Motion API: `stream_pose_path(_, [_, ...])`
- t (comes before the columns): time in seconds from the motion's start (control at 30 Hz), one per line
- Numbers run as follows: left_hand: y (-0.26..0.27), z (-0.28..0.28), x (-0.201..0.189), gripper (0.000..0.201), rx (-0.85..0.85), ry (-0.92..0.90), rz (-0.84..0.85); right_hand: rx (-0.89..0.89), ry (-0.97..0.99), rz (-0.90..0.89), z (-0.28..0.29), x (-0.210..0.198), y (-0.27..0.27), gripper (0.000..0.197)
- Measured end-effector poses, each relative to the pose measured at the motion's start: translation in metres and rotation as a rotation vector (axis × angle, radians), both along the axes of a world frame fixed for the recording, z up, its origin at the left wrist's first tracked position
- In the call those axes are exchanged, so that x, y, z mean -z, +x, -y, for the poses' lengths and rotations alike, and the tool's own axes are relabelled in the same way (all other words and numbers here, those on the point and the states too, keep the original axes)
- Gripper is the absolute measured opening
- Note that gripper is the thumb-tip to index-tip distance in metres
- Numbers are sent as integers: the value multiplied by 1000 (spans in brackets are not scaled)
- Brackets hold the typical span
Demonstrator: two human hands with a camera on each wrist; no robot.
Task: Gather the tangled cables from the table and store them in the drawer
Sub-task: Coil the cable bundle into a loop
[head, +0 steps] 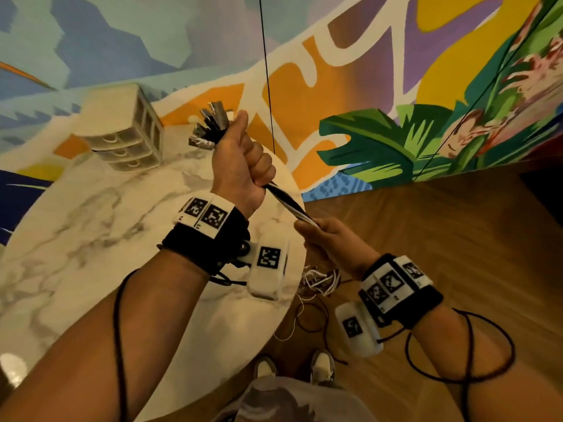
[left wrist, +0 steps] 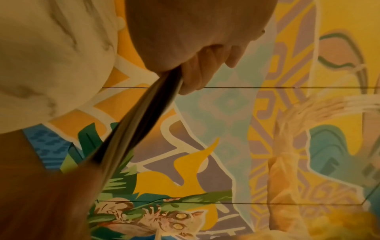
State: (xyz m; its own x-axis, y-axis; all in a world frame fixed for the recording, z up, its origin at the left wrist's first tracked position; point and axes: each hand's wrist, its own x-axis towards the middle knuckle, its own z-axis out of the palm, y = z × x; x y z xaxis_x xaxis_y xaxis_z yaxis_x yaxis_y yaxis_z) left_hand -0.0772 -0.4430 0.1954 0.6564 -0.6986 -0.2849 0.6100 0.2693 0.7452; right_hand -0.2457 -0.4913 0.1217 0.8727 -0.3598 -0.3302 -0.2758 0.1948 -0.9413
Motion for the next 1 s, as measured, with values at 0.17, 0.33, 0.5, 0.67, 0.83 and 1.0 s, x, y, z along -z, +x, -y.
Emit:
stream_pose_path(0.17, [-4,1,-11,56,103,-33,65,29,313,-15,21,7,-25,45])
stream_pose_path(0.33, [-46,-15,-21,14,618,179,907,225,441,-67,30,16,-28,37])
stream_pose_path(0.5, [-69,-28,-1,16,1478,196,2258,197,433,-130,38,14,-11,43])
stream_pose_path(0.67, [-12,-25,12,22,1567,743,2477,15,248,-297,27,9,-8,44])
stream_pose_path(0.83, [8,-23,20,22,1394,839,2487,-37,166,-314,38,6,-23,37])
stream_pose_path(1.0, [3,-43,54,8,818,371,2382,-7,340,-110,39,11,-28,30])
